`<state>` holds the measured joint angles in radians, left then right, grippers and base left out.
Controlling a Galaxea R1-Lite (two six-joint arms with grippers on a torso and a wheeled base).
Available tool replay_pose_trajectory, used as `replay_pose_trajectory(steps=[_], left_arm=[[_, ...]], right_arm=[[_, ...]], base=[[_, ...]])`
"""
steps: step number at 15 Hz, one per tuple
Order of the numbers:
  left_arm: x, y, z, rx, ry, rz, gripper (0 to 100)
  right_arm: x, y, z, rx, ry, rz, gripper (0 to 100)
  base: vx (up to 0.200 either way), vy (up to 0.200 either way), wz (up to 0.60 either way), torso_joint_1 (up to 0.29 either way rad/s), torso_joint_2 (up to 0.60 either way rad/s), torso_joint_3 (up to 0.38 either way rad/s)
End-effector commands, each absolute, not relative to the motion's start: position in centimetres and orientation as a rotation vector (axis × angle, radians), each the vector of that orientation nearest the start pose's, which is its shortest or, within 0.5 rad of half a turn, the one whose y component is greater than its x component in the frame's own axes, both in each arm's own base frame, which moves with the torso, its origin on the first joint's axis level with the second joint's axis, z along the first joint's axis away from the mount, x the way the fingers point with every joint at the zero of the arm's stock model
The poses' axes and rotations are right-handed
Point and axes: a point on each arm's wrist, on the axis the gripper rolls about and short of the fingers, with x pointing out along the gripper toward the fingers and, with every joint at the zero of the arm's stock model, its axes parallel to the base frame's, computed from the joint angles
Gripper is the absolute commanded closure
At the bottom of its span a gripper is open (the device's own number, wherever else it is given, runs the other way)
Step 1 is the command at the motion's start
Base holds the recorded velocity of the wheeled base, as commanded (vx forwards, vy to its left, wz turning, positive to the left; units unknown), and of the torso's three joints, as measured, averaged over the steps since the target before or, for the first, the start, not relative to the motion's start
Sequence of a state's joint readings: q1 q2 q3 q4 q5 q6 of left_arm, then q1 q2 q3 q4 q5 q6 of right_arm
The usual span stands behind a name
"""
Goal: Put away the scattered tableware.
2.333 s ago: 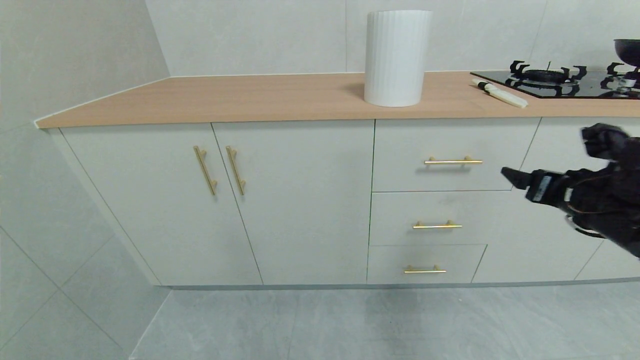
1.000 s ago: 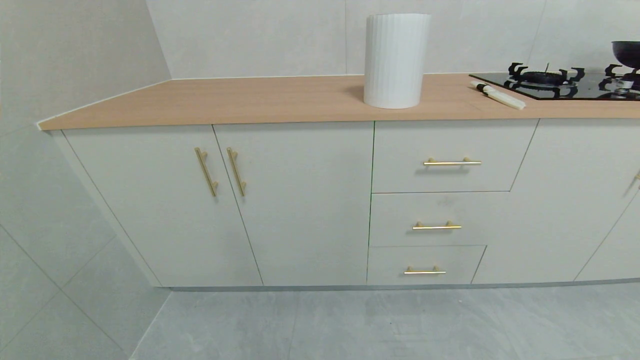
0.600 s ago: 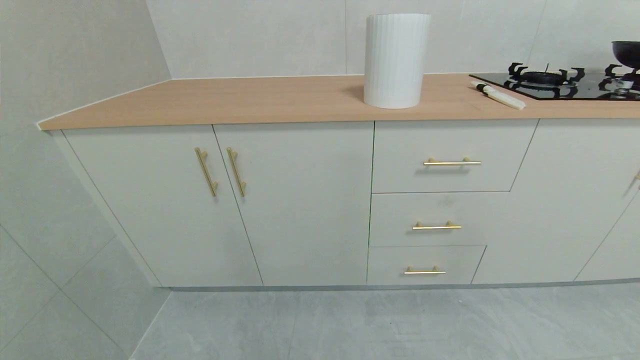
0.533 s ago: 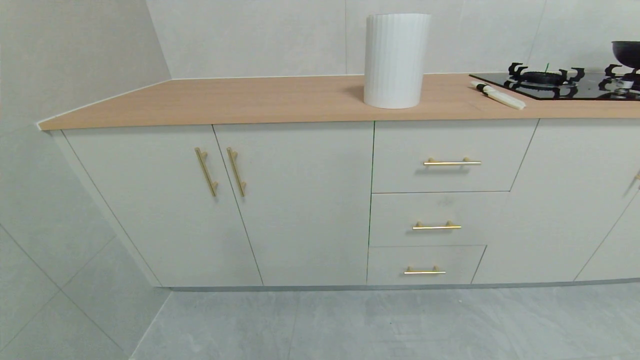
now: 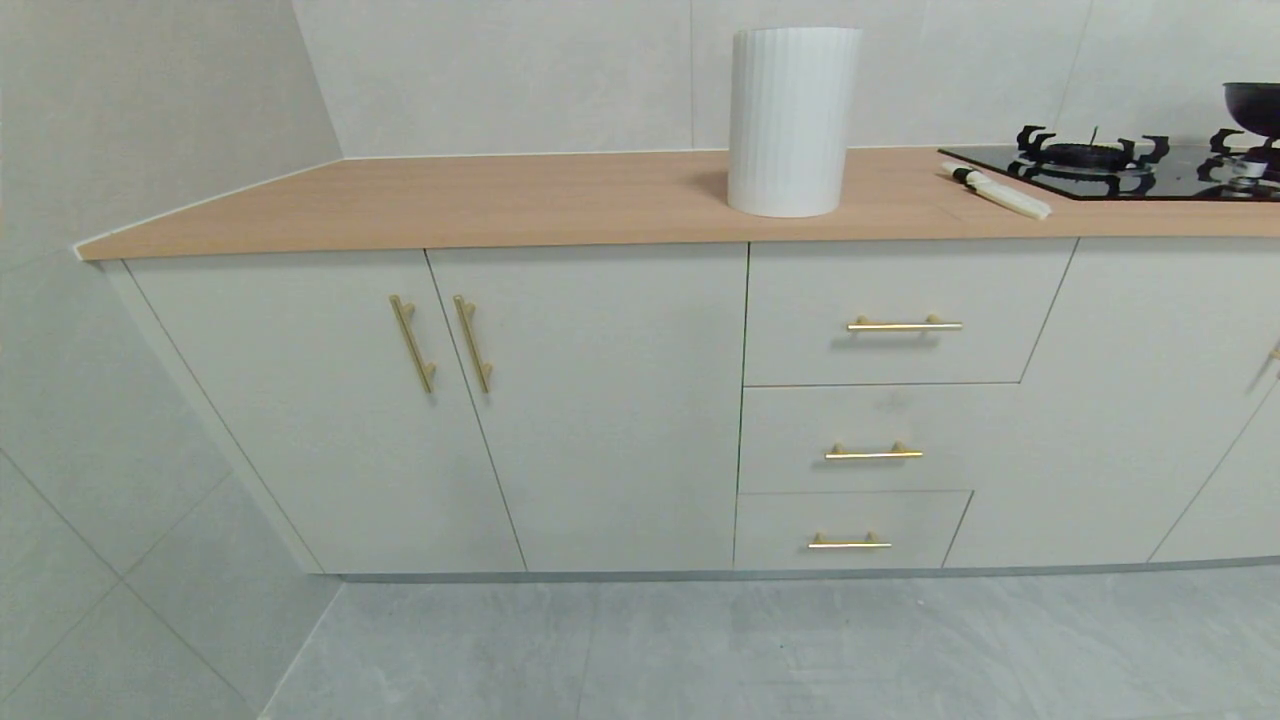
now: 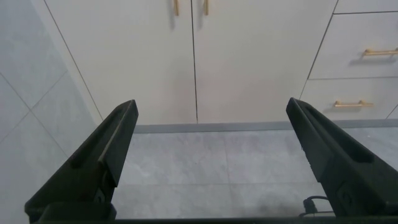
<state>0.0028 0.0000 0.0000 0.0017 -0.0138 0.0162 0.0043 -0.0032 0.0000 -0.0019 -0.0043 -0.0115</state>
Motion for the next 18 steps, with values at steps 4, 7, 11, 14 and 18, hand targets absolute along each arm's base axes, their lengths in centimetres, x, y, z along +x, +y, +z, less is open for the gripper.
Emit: replay_pose_trajectory(steps=[4, 7, 11, 14, 18], left_arm=[[-2.27, -0.04, 7.54, 0.015, 0.003, -0.011, 0], [-2.27, -0.04, 7.54, 0.014, 0.003, -0.011, 0], [-2.27, -0.04, 7.54, 0.012, 0.003, -0.011, 0], [-2.27, -0.04, 7.54, 0.012, 0.003, -0.011, 0], [-2.27, -0.04, 7.54, 0.012, 0.003, -0.011, 0]], right_arm=[[-2.28, -0.02, 7.56, -0.012, -0.002, 0.0, 0], [-2.28, -0.02, 7.56, -0.011, -0.002, 0.0, 0], [-2.28, -0.02, 7.56, -0.011, -0.002, 0.002, 0], [-2.28, -0.02, 7.56, -0.011, -0.002, 0.002, 0], [-2.28, -0.02, 7.56, -0.011, -0.002, 0.002, 0]], base=[[0.15, 0.0, 0.0, 0.002, 0.0, 0.003], [0.2, 0.0, 0.0, 0.005, 0.0, 0.007], [0.2, 0.0, 0.0, 0.002, 0.01, 0.005], [0.2, 0.0, 0.0, 0.004, 0.0, 0.001], [0.2, 0.0, 0.0, 0.004, 0.0, 0.005]])
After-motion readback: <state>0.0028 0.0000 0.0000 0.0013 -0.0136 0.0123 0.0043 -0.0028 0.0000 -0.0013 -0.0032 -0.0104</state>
